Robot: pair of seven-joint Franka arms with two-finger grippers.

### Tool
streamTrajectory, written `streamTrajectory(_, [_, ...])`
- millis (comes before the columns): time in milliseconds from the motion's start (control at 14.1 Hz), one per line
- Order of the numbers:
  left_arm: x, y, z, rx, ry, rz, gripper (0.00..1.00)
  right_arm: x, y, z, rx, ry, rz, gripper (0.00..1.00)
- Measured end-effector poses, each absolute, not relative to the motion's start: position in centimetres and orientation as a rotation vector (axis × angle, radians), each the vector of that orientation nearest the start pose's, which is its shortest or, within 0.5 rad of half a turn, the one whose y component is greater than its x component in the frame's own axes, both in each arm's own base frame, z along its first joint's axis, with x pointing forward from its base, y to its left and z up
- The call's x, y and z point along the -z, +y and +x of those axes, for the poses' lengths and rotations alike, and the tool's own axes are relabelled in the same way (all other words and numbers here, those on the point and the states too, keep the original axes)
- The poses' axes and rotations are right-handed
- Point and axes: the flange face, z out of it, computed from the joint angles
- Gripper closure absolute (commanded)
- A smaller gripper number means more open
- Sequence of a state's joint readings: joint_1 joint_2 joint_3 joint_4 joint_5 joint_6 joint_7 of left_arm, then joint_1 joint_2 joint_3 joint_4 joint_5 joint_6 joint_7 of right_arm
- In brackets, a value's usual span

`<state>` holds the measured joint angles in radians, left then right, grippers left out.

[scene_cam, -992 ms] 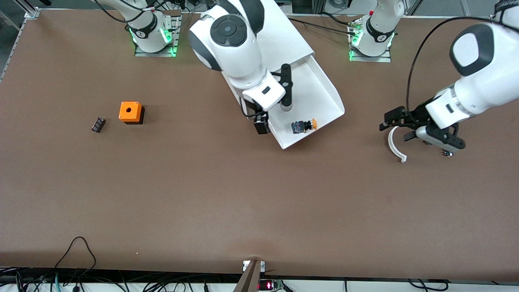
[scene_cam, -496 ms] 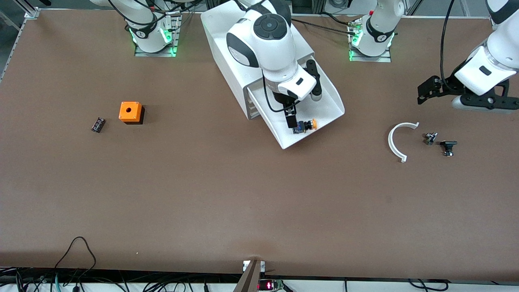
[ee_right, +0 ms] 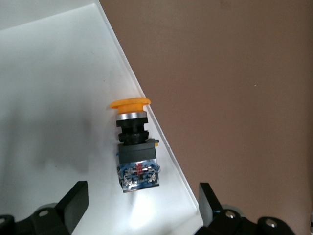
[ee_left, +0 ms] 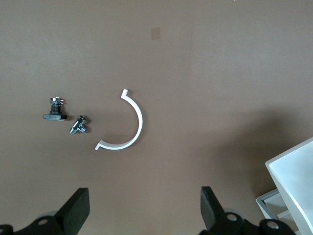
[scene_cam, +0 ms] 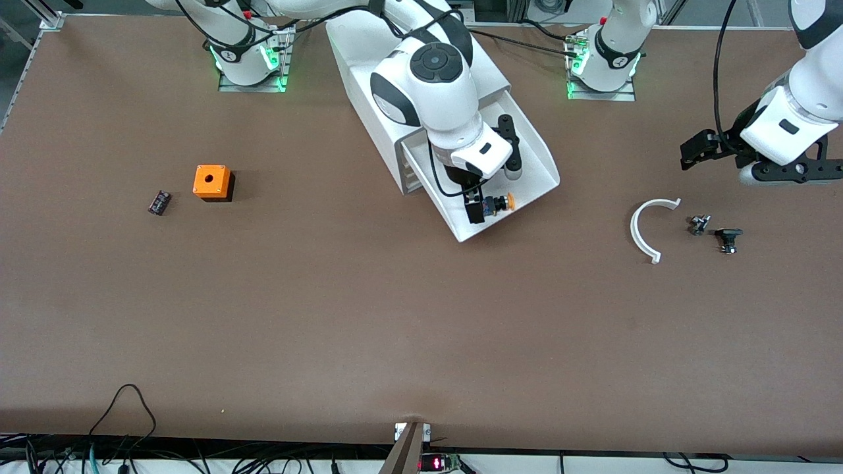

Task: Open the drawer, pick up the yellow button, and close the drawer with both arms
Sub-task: 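Grasp the yellow-capped button with the right gripper and lift it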

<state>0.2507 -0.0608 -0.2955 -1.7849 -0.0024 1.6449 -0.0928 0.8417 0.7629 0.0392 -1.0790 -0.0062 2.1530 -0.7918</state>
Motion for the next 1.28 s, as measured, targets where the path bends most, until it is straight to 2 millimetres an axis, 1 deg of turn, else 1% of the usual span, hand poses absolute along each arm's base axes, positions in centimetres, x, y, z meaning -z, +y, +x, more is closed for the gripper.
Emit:
streamTrajectory(213, [-56.0,-2.8,53.5,-0.128,-0.079,-3.118,0.00,-39.4,60.7,50.3,-0.468,2.330,2.108,0.01])
streamTrajectory(283, [-56.1,-2.8,53.5,-0.126,-0.079,-3.118,0.00,-39.0,61.0,49.9,-0.461,2.336,2.104,0.04])
streamTrajectory(354, [-56.2,-2.8,53.5,-0.123,-0.079,-3.118,0.00,-38.7,61.3,49.5,-0.455,2.342,2.101,0.10])
streamTrajectory(425, [-56.3,-2.8,53.5,-0.121,-0.079,-3.118,0.00,-38.5,61.5,49.3,-0.451,2.344,2.099,0.19])
streamTrajectory(567, [-56.4,-2.8,53.6,-0.118,-0.080,-3.119,0.00,-38.3,61.5,49.3,-0.447,2.344,2.099,0.28])
streamTrajectory(709, [-56.4,-2.8,53.6,-0.117,-0.080,-3.119,0.00,-38.3,61.5,49.4,-0.447,2.340,2.100,0.44])
streamTrajectory(992, [-56.4,-2.8,53.6,-0.117,-0.081,-3.119,0.00,-38.5,61.5,49.5,-0.454,2.338,2.100,0.62])
streamTrajectory(1276, [-56.1,-2.9,53.9,-0.123,-0.075,-3.122,0.00,-38.8,61.5,49.6,-0.461,2.337,2.100,0.69])
